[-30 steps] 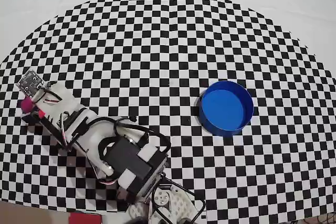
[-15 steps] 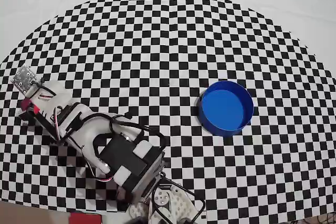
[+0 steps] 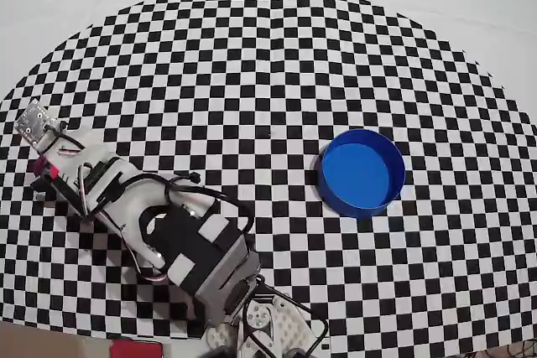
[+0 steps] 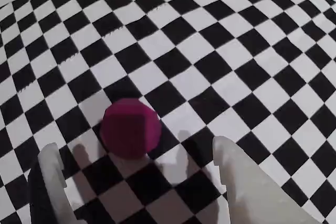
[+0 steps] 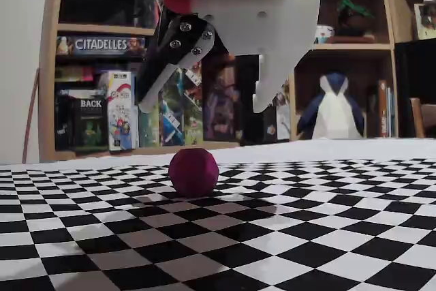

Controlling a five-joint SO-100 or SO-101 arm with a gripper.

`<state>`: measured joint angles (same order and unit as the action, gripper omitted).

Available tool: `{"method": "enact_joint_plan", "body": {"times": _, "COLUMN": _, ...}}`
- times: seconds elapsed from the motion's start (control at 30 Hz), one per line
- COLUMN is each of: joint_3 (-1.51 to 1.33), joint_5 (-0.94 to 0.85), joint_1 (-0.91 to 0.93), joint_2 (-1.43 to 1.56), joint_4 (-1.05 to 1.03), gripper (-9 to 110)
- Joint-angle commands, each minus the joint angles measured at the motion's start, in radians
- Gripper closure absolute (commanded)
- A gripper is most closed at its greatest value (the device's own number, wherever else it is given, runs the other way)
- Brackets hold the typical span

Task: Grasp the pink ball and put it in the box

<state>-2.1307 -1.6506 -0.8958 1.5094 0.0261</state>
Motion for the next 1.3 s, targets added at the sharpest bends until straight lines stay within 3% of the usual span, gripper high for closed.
{"method": "enact_joint_plan", "body": {"times": 0.0, "joint_3": 0.051, "joint_5": -0.008, "joint_1": 0.003, "joint_2": -0.006, "joint_4": -0.005, "gripper": 67}}
{"method": "enact_joint_plan", "body": {"times": 1.27, "joint_3": 0.218, "joint_5": -0.009, "joint_1": -0.011, "joint_2": -0.183, "joint_4": -0.052, "gripper": 67}}
